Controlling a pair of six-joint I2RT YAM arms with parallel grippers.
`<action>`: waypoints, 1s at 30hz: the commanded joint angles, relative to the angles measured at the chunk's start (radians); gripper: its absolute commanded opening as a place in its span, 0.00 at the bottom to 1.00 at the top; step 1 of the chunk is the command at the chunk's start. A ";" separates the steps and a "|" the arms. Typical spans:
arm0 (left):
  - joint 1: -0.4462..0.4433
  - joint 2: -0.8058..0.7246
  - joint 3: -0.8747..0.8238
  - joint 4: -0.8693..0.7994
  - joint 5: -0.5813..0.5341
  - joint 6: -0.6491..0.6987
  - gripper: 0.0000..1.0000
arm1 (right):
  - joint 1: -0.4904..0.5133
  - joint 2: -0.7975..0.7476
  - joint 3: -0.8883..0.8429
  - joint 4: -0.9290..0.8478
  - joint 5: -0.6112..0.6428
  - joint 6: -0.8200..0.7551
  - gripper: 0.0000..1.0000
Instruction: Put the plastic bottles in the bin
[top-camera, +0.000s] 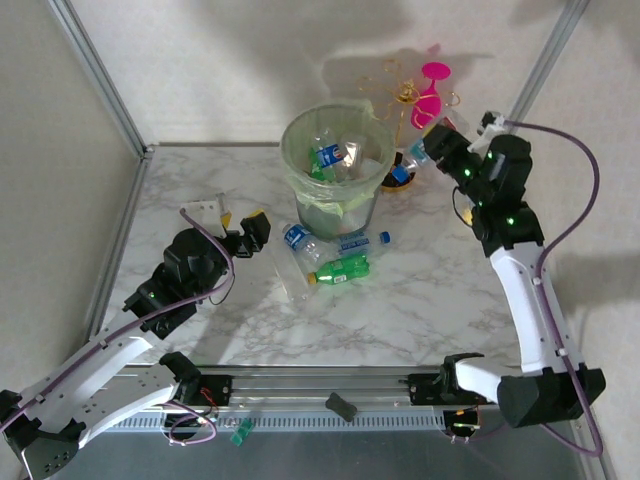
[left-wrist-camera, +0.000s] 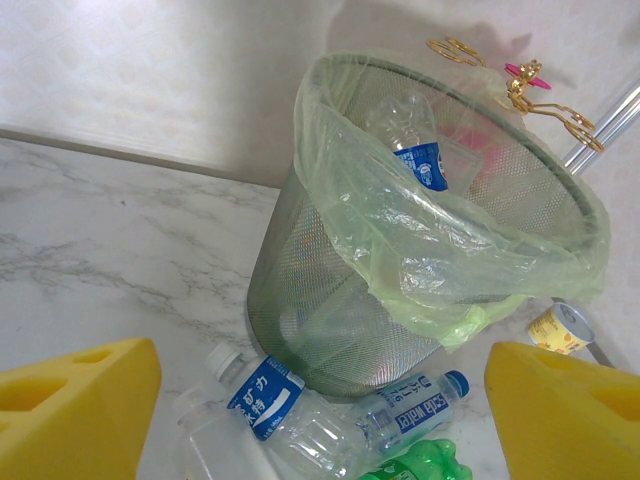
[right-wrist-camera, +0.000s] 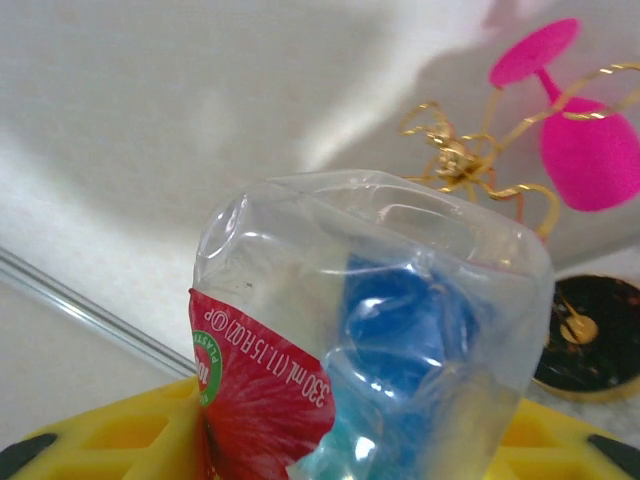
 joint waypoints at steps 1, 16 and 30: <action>-0.009 -0.018 -0.007 0.011 -0.017 0.015 0.84 | 0.056 0.071 0.097 0.030 0.017 -0.041 0.29; -0.011 -0.030 -0.010 0.010 -0.014 0.017 0.84 | 0.266 0.432 0.469 -0.160 0.235 -0.261 0.31; -0.011 -0.022 -0.009 0.015 -0.006 0.016 0.84 | 0.388 0.521 0.497 -0.266 0.470 -0.457 0.33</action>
